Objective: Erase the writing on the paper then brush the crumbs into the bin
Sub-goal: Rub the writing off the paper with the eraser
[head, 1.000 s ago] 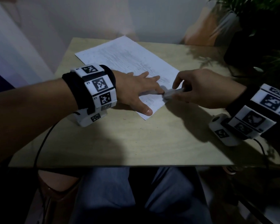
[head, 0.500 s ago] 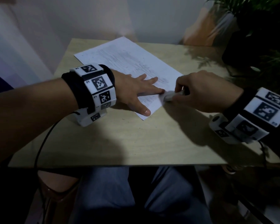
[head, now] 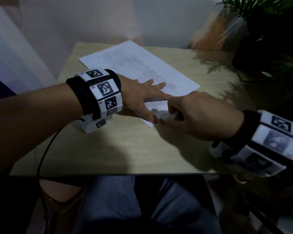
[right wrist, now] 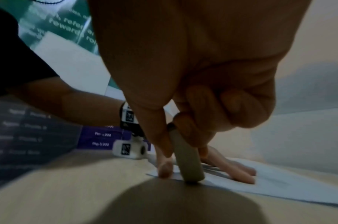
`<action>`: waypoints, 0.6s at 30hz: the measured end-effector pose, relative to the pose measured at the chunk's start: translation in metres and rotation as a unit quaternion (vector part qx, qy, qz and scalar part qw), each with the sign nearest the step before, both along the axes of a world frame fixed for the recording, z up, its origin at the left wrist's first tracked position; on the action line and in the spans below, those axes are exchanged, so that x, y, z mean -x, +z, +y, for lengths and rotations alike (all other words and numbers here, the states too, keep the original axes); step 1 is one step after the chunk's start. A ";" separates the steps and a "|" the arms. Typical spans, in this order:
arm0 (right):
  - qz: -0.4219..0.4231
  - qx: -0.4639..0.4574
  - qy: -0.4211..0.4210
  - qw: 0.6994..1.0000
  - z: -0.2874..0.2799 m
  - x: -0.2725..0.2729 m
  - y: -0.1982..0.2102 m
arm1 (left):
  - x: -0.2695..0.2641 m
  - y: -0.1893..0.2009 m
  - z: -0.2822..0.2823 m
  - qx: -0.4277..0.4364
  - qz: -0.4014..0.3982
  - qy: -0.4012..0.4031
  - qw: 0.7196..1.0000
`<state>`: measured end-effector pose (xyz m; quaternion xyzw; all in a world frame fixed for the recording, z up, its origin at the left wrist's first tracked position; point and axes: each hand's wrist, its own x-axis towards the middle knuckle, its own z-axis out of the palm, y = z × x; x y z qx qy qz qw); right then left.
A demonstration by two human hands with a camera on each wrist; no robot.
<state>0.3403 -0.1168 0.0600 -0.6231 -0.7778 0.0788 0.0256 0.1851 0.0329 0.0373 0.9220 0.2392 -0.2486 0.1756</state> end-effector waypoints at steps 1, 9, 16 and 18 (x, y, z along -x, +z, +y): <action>0.014 0.022 -0.005 1.000 0.003 -0.002 0.004 | 0.000 0.000 0.000 -0.001 0.001 0.000 1.000; -0.092 -0.046 -0.052 0.993 0.026 -0.030 -0.011 | -0.001 0.000 0.000 -0.012 0.014 -0.002 1.000; -0.047 0.009 -0.076 0.996 0.037 -0.046 0.002 | -0.001 0.001 -0.001 -0.012 0.018 -0.003 1.000; -0.081 -0.027 -0.098 0.992 0.042 -0.053 -0.003 | -0.001 0.002 -0.002 -0.011 0.021 -0.003 1.000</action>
